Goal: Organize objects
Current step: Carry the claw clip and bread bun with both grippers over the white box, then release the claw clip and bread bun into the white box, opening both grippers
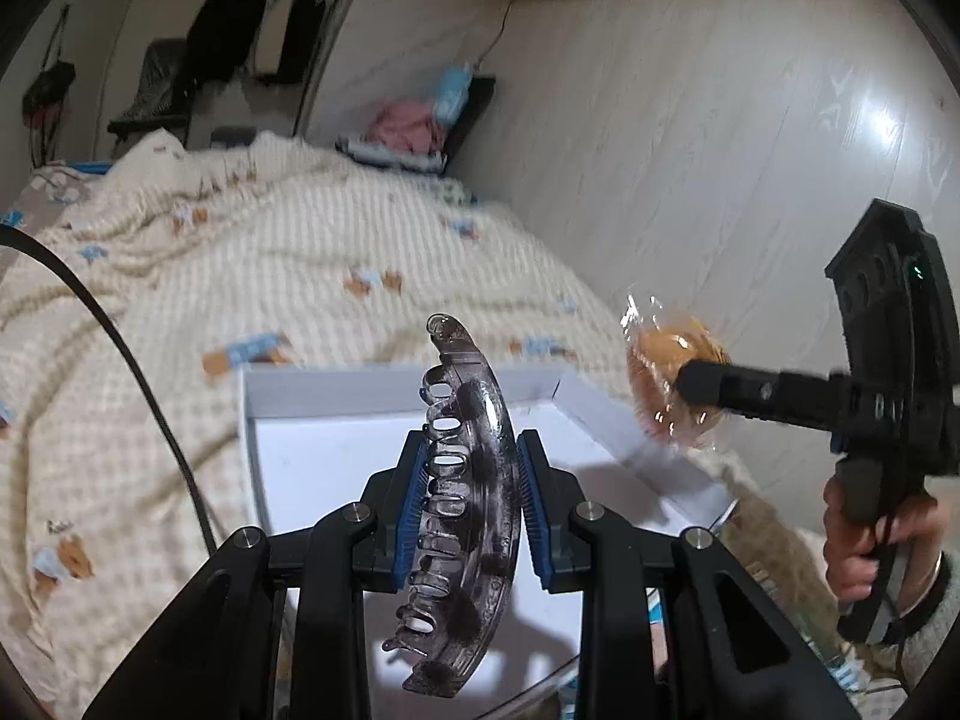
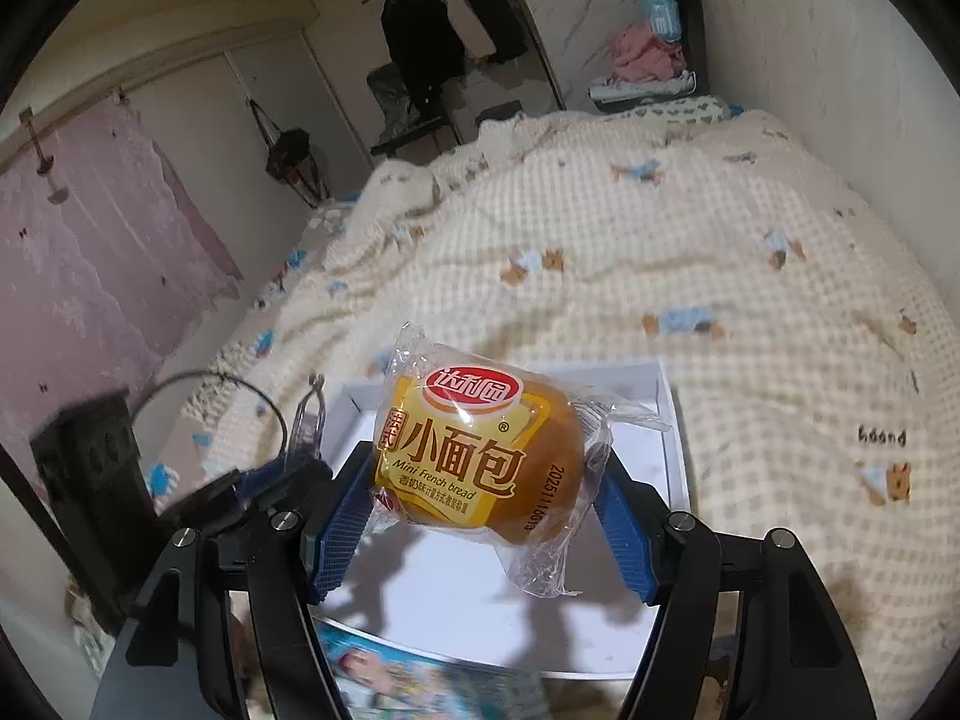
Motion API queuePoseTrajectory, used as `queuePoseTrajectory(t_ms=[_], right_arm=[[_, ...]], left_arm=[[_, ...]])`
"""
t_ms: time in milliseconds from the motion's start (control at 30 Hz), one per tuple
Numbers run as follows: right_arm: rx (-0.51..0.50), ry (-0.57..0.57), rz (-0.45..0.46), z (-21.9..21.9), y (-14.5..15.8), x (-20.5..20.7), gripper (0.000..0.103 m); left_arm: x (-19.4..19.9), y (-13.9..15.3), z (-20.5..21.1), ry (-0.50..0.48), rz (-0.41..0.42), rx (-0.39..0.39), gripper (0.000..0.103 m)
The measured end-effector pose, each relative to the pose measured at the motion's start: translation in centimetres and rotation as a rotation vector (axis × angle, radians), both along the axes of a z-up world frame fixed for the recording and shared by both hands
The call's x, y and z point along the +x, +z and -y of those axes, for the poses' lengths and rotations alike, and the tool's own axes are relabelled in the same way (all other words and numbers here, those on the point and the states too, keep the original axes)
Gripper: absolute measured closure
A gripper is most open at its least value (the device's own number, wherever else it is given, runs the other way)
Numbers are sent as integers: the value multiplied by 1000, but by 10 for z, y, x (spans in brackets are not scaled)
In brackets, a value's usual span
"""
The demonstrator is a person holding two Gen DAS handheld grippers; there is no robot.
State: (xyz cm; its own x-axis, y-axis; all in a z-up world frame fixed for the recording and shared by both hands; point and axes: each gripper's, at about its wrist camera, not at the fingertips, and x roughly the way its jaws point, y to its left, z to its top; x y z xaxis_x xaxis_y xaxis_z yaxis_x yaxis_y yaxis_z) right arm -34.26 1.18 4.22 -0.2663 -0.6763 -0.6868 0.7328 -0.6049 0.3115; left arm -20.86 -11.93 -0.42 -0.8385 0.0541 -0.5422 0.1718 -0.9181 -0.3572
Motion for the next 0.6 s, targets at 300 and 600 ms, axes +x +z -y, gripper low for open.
queuePoseTrajectory(t_ms=[300,600], right_arm=[[8,-42,-54,-23,-16,-6,32],[101,15,-134,-16,-33,12,32]], left_arm=[[-7,-22,-18,43,60,-133,70],[-6,-38,-30,70,100,-270,70]])
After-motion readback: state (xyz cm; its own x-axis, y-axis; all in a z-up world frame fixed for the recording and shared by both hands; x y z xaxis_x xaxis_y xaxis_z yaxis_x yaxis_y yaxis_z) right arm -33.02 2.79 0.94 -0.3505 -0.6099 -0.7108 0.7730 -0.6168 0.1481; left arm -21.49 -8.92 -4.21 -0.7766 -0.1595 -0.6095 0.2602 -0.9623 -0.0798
